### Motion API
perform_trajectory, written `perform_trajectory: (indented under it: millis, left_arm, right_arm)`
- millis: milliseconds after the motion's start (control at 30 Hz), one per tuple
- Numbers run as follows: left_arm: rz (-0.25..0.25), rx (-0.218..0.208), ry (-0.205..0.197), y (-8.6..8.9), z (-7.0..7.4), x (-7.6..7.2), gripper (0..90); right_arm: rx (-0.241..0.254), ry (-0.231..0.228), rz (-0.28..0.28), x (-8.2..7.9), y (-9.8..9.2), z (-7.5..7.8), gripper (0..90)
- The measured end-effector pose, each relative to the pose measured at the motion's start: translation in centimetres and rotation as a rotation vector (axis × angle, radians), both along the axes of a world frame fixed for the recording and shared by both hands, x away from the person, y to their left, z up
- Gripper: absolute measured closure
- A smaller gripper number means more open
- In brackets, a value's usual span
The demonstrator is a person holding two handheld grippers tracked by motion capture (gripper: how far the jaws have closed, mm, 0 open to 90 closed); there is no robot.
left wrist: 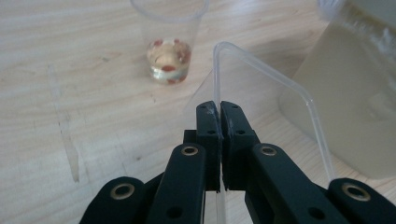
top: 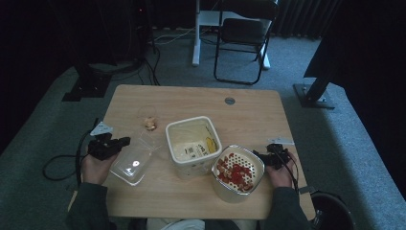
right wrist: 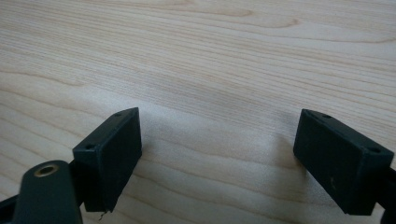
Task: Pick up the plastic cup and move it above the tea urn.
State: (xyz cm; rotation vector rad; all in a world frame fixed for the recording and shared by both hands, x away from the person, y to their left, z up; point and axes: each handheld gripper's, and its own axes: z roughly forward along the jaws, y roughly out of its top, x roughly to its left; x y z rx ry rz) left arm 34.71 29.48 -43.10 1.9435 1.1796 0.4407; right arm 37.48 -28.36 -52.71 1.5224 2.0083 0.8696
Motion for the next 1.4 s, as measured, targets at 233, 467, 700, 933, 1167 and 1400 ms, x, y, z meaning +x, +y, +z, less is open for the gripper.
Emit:
perform_trajectory:
  millis: [233, 467, 700, 933, 1167, 1400]
  left_arm:
    - [-0.023, -0.014, -0.038, -0.3, 1.7, 0.3, 88.3]
    - [-0.037, -0.023, -0.084, -0.4, 3.8, 0.6, 88.3]
    - [-0.045, -0.014, -0.139, -0.8, 6.5, 0.7, 88.3]
    - [-0.051, -0.021, -0.2, -1.0, 9.7, 0.8, 88.3]
    - [-0.116, -0.029, -0.232, -3.5, 12.1, 1.3, 88.2]
    - [-0.203, -0.031, -0.255, -7.3, 13.6, 1.9, 88.1]
  right_arm:
    - [0.0, 0.0, 0.0, 0.0, 0.0, 0.0, 14.8]
    - [0.0, 0.0, 0.0, 0.0, 0.0, 0.0, 14.8]
    - [-0.001, 0.001, 0.0, 0.0, 0.0, 0.0, 14.8]
    - [-0.001, -0.001, 0.001, 0.0, 0.0, 0.0, 14.8]
    - [0.0, 0.001, 0.0, 0.0, 0.0, 0.0, 14.8]
    - [-0.001, -0.001, 0.001, 0.0, 0.0, 0.0, 14.8]
